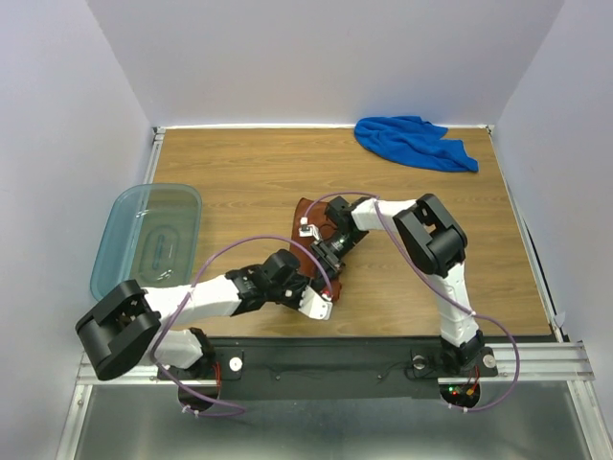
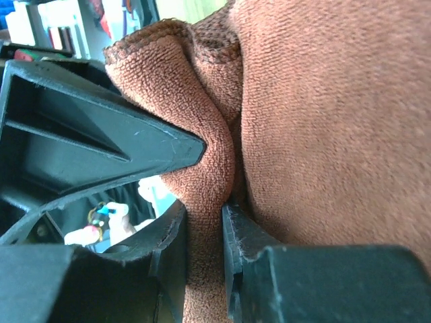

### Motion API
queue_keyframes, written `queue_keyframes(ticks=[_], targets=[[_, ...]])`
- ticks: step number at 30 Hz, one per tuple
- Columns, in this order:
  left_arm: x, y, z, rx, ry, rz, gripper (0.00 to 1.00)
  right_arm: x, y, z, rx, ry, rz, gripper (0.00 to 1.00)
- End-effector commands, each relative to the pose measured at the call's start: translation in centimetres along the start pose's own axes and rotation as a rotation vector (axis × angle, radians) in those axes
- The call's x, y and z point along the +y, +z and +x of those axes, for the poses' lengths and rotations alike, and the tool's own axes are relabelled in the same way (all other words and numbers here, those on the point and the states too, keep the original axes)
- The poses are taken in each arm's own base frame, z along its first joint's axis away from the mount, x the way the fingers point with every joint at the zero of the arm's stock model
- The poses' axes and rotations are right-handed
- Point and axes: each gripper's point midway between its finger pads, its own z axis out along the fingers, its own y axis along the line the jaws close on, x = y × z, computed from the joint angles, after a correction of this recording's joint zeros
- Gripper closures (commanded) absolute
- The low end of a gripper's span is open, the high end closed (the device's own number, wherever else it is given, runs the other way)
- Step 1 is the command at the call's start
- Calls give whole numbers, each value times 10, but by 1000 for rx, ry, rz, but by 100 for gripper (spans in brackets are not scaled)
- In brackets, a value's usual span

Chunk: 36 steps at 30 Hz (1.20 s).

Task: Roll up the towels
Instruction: Roll the towel

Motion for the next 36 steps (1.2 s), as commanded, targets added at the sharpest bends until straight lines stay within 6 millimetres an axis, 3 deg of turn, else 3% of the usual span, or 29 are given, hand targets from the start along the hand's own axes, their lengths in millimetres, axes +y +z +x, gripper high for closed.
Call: queue_keyframes(ticks=[1,3,4,6,8,11,12,13,18,19,21,23,27,28,30,31,32,36], targets=[[-33,-2,5,46,-102,165,69,-39,-28,-27,-63,-105,192,61],[-40,-3,6,57,-126,212,71,-37,-40,-36,-88,-126,230,51],[-37,-2,5,61,-140,222,71,-31,-53,-46,-122,-151,256,41],[-38,-1,5,62,-170,250,72,-25,-68,-57,-162,-166,284,33],[-40,-1,4,63,-226,308,73,-15,-96,-72,-234,-186,317,19],[-32,2,5,64,-300,352,73,-5,-135,-86,-332,-194,355,14],[-29,2,7,64,-332,365,73,7,-152,-91,-373,-219,373,13],[-22,1,9,56,-398,400,73,8,-174,-92,-421,-217,395,3],[3,0,14,1,-657,508,73,48,-261,-80,-628,-299,516,0],[2,1,11,-7,-675,543,73,49,-268,-78,-649,-285,496,0],[5,2,14,-23,-742,589,73,74,-281,-73,-690,-344,501,0],[7,4,16,-40,-816,645,73,94,-281,-61,-697,-420,529,0],[7,9,31,-37,-920,708,73,94,-268,-38,-615,-526,660,2],[6,10,33,-34,-956,736,73,95,-251,-34,-559,-544,665,3],[5,7,37,-40,-994,773,73,83,-236,-23,-475,-584,758,6],[7,11,40,-40,-1005,786,73,88,-216,-25,-425,-647,764,7],[7,11,41,-41,-1011,796,73,75,-210,-19,-391,-639,830,7],[12,17,46,-30,-1055,814,72,68,-166,-33,-302,-783,911,8]])
